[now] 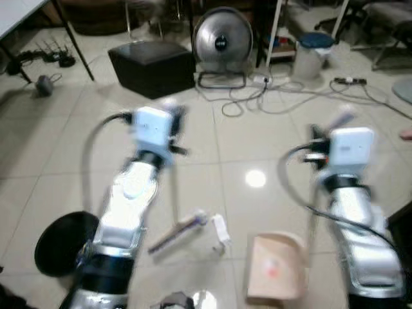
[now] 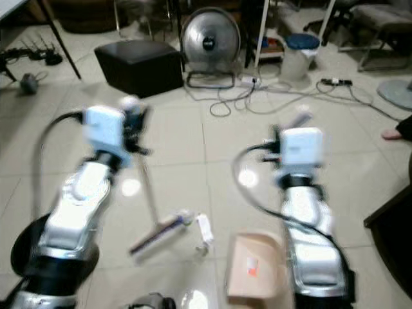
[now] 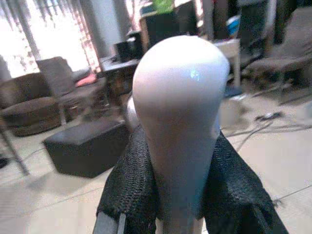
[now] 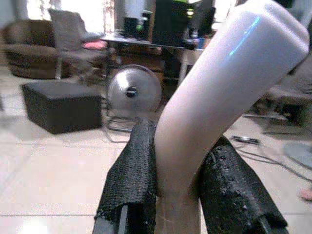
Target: Sweep floor
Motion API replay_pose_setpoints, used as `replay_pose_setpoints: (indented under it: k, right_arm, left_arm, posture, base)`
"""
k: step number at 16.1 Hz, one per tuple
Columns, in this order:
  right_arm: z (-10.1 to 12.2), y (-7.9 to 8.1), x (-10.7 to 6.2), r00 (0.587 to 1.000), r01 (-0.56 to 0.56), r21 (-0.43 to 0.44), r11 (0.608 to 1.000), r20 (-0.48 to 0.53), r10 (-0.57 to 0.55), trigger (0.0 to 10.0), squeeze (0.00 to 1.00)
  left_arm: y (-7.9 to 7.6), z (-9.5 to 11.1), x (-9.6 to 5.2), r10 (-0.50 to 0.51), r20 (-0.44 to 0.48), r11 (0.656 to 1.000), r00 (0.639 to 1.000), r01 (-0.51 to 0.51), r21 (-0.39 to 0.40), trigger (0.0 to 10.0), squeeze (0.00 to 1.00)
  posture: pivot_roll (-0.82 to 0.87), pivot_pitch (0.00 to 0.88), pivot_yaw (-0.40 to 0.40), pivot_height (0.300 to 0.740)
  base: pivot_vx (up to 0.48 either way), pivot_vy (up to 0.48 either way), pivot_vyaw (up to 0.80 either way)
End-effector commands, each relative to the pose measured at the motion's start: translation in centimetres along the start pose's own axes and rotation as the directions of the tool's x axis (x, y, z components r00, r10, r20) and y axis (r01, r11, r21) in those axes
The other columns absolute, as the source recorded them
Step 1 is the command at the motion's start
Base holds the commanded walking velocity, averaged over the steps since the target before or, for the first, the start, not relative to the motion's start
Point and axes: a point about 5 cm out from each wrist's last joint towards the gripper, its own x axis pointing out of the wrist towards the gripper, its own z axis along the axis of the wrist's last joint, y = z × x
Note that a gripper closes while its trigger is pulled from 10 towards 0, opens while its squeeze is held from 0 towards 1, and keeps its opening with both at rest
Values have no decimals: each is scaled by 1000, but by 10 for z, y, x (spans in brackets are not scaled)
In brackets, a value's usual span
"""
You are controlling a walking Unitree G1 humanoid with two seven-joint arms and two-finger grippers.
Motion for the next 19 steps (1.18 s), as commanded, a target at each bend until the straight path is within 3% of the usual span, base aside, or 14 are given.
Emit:
replay_pose_setpoints:
  k: [1, 6, 9, 13, 15, 19]
  right_arm:
    - [6, -7, 0, 999, 23, 1, 1000, 31, -23, 10000, 0]
    - [1, -6, -1, 999, 28, 1, 1000, 28, -28, 10000, 0]
    - [-8, -6, -1, 998, 42, -6, 999, 40, -42, 10000, 0]
    - [-20, -5, 1, 1000, 11, -64, 998, 19, -10, 10000, 0]
    - [-19, -12, 8, 997, 34, -124, 992, 78, -24, 10000, 0]
    - [-21, -15, 15, 990, 5, -194, 981, 141, 23, 10000, 0]
  left_arm:
    - [-5, 10, 4, -14, 40, 1000, 999, 14, 18, 10000, 0]
    - [-5, 8, 1, -17, 23, 1000, 1000, 16, 19, 10000, 0]
    - [-4, -7, -2, 1, -54, 1000, 999, -1, -12, 10000, 0]
    - [2, -9, 2, 45, -62, 999, 997, -45, 1, 10000, 0]
    - [7, -14, 9, 132, -43, 991, 990, -133, -27, 10000, 0]
    - [3, -24, 14, 153, -12, 982, 988, -153, -109, 10000, 0]
  posture:
    - [-55, 92, 68, 740]
    - [-34, 121, 76, 740]
    - [-16, 150, 95, 740]
    - [2, 179, 110, 740]
    - [17, 241, 121, 740]
    - [51, 309, 113, 740]
  base:
    - [390, 0, 0]
    - [385, 0, 0]
    - [0, 0, 0]
    - [0, 0, 0]
    - [0, 0, 0]
    - [0, 0, 0]
